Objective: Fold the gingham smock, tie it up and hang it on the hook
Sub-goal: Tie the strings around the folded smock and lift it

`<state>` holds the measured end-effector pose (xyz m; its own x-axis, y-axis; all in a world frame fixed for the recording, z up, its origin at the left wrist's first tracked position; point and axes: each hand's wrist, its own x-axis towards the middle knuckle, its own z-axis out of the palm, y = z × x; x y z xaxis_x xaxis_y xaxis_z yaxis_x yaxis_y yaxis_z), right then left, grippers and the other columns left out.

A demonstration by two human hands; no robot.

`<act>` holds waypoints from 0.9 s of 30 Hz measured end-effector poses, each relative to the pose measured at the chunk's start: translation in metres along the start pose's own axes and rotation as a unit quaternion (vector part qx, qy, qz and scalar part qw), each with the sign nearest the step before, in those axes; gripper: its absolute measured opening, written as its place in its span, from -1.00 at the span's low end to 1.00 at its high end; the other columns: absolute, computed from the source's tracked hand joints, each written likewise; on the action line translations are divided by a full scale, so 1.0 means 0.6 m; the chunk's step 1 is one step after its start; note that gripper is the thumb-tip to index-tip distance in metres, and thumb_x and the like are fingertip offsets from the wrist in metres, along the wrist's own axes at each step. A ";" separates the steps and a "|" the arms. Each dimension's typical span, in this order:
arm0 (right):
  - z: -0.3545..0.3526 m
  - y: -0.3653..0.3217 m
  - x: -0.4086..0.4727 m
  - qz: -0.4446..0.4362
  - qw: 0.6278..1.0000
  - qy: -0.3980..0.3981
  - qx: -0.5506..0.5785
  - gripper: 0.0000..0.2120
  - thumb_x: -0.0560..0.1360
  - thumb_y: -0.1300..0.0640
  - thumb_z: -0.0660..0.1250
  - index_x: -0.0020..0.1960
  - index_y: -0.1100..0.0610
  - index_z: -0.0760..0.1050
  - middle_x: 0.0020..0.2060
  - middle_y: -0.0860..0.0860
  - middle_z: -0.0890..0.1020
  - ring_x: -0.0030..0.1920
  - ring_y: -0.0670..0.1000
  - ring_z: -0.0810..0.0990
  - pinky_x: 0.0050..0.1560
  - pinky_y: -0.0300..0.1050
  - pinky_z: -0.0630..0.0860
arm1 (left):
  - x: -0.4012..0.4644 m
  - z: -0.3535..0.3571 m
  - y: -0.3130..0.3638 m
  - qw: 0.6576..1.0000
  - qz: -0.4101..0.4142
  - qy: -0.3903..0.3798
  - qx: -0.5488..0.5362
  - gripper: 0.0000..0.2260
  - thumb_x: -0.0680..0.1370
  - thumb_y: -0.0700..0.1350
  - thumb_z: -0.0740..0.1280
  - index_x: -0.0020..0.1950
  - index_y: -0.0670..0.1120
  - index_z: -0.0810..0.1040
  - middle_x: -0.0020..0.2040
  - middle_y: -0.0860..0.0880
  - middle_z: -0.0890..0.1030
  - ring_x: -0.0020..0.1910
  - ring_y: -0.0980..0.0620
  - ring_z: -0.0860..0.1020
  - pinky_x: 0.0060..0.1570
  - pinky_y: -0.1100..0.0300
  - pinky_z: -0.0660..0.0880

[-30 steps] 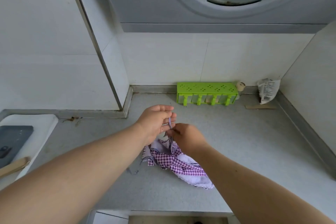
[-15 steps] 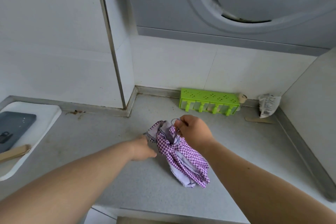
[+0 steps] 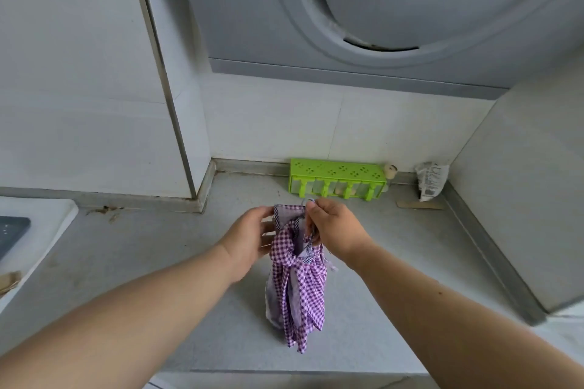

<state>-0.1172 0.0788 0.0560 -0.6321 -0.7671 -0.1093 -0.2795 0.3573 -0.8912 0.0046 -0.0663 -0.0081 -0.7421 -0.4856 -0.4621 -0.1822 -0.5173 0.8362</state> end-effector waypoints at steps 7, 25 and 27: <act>-0.027 0.002 -0.038 0.020 1.000 0.004 0.007 -0.57 0.73 -0.02 0.18 -0.26 0.12 0.49 -0.39 0.07 0.67 -0.36 0.04 0.54 -0.24 -0.02 0.53 | -0.005 0.044 0.035 0.995 0.039 0.072 0.065 -0.76 0.68 -0.12 0.32 -0.17 -0.11 0.62 -0.25 -0.11 0.63 -0.37 -0.01 0.56 -0.28 0.15 0.45; -0.015 0.025 -0.093 0.075 0.993 0.051 0.080 -0.64 0.72 0.04 0.16 -0.19 0.16 0.46 -0.39 0.08 0.65 -0.32 0.07 0.55 -0.21 -0.05 0.44 | -0.054 0.069 0.023 0.942 -0.046 0.018 0.333 -0.81 0.60 -0.37 0.29 0.07 -0.29 0.71 -0.02 -0.30 0.73 -0.18 -0.07 0.64 -0.13 0.13 0.58; -0.016 0.030 -0.089 0.075 0.993 0.064 0.069 -0.63 0.70 0.00 0.18 -0.22 0.15 0.49 -0.37 0.09 0.61 -0.33 0.06 0.52 -0.19 -0.01 0.44 | -0.060 0.069 0.027 0.943 -0.061 0.037 0.326 -0.79 0.62 -0.37 0.27 0.03 -0.30 0.72 -0.18 -0.20 0.71 -0.29 -0.04 0.64 -0.24 0.15 0.63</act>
<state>-0.0953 0.1315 0.0499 -0.7479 -0.6341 -0.1964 -0.0791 0.3789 -0.9220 0.0018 -0.0280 0.0346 -0.6470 -0.5114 -0.5656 -0.6386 -0.0419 0.7684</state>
